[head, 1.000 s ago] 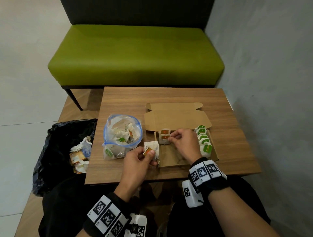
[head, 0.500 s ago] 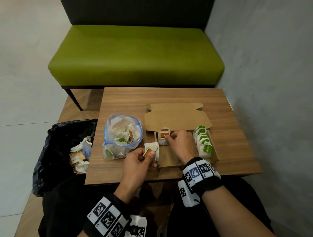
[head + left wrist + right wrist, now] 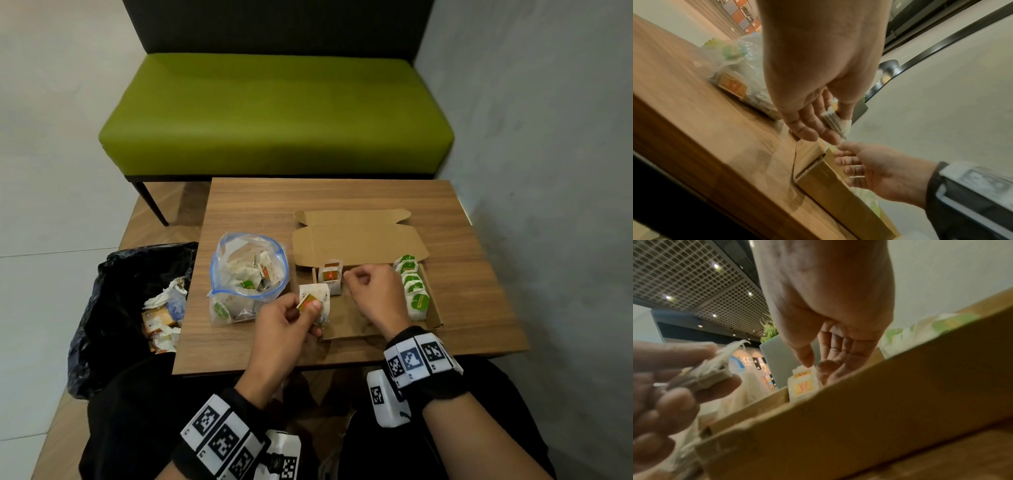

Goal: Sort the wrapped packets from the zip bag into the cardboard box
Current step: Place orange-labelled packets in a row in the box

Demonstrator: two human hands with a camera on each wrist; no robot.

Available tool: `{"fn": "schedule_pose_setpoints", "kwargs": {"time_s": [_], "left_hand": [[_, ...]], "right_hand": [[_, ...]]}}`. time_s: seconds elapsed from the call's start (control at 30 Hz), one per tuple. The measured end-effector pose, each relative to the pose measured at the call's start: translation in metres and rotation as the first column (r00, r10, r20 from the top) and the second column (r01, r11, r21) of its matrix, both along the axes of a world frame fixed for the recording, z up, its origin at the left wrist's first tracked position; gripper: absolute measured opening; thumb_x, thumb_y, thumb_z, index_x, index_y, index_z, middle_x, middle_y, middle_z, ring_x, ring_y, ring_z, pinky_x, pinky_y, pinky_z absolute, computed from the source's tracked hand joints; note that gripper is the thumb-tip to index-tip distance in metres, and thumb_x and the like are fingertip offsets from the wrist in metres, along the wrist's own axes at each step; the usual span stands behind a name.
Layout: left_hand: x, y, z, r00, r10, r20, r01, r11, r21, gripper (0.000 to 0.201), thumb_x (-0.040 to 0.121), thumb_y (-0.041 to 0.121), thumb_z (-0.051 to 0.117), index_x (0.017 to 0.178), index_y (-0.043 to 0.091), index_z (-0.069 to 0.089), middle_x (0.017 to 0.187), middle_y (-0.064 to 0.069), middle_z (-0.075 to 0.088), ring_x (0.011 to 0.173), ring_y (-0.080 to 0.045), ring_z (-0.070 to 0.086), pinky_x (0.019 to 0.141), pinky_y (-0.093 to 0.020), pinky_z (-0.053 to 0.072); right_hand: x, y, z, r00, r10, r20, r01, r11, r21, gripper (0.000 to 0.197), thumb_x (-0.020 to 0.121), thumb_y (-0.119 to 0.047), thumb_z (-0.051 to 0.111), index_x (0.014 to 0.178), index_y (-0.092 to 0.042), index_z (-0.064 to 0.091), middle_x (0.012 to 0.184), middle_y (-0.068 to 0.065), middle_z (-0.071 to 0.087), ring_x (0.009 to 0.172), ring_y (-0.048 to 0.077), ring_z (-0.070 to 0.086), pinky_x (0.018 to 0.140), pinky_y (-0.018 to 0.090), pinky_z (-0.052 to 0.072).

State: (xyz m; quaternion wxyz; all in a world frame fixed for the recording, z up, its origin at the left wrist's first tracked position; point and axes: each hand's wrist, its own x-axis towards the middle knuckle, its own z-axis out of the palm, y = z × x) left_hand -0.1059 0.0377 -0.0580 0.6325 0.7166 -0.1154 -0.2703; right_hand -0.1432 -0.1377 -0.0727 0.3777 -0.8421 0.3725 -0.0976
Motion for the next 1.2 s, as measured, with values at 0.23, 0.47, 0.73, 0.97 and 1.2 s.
{"fn": "schedule_pose_setpoints", "kwargs": {"time_s": [0.23, 0.47, 0.73, 0.97, 1.2], "left_hand": [[0.006, -0.011, 0.003, 0.999, -0.03, 0.041, 0.031, 0.999, -0.015, 0.019, 0.094, 0.028, 0.062, 0.092, 0.009, 0.068, 0.069, -0.019, 0.071, 0.053, -0.028, 0.067, 0.056, -0.033, 0.046], [0.005, -0.008, 0.005, 0.998, -0.04, 0.038, 0.042, 0.998, -0.049, 0.022, 0.092, 0.031, 0.063, 0.095, 0.01, 0.071, 0.066, -0.022, 0.069, 0.049, -0.031, 0.063, 0.051, -0.029, 0.044], [-0.002, -0.002, 0.005, 0.997, -0.081, 0.012, 0.082, 0.993, -0.088, 0.022, 0.093, 0.024, 0.059, 0.098, 0.004, 0.067, 0.075, -0.014, 0.074, 0.054, -0.024, 0.064, 0.049, -0.025, 0.046], [-0.003, -0.003, 0.007, 1.0, 0.011, -0.018, -0.013, 0.995, -0.095, 0.012, 0.094, 0.014, 0.062, 0.101, 0.008, 0.069, 0.085, -0.01, 0.074, 0.067, -0.023, 0.07, 0.059, -0.034, 0.055], [0.002, -0.012, 0.003, 0.997, 0.01, 0.082, -0.014, 0.999, 0.04, 0.006, 0.091, 0.019, 0.068, 0.095, 0.017, 0.072, 0.084, -0.002, 0.074, 0.061, -0.028, 0.071, 0.053, -0.038, 0.056]], "right_hand": [[-0.024, 0.016, 0.036, 0.957, 0.14, 0.256, -0.275, 0.726, 0.631, 0.011, 0.09, -0.02, 0.071, 0.086, -0.01, 0.071, 0.069, 0.007, 0.069, 0.056, 0.018, 0.062, 0.05, 0.029, 0.052], [-0.027, 0.02, 0.034, 0.951, 0.112, 0.289, -0.288, 0.662, 0.692, 0.01, 0.089, -0.02, 0.072, 0.09, -0.01, 0.07, 0.071, 0.002, 0.07, 0.057, 0.015, 0.062, 0.052, 0.03, 0.055], [-0.025, 0.023, 0.032, 0.957, 0.073, 0.282, -0.251, 0.7, 0.668, 0.003, 0.089, -0.012, 0.071, 0.089, -0.01, 0.07, 0.074, 0.006, 0.072, 0.058, 0.016, 0.064, 0.049, 0.027, 0.054], [-0.024, 0.025, 0.027, 0.977, 0.064, 0.202, -0.186, 0.717, 0.671, 0.014, 0.085, -0.013, 0.075, 0.098, -0.009, 0.071, 0.074, 0.001, 0.071, 0.059, 0.011, 0.06, 0.051, 0.03, 0.056], [-0.024, 0.021, 0.027, 0.984, 0.061, 0.165, -0.146, 0.807, 0.572, 0.013, 0.084, -0.021, 0.078, 0.095, -0.015, 0.074, 0.081, 0.006, 0.067, 0.065, 0.013, 0.06, 0.05, 0.031, 0.054]]}}
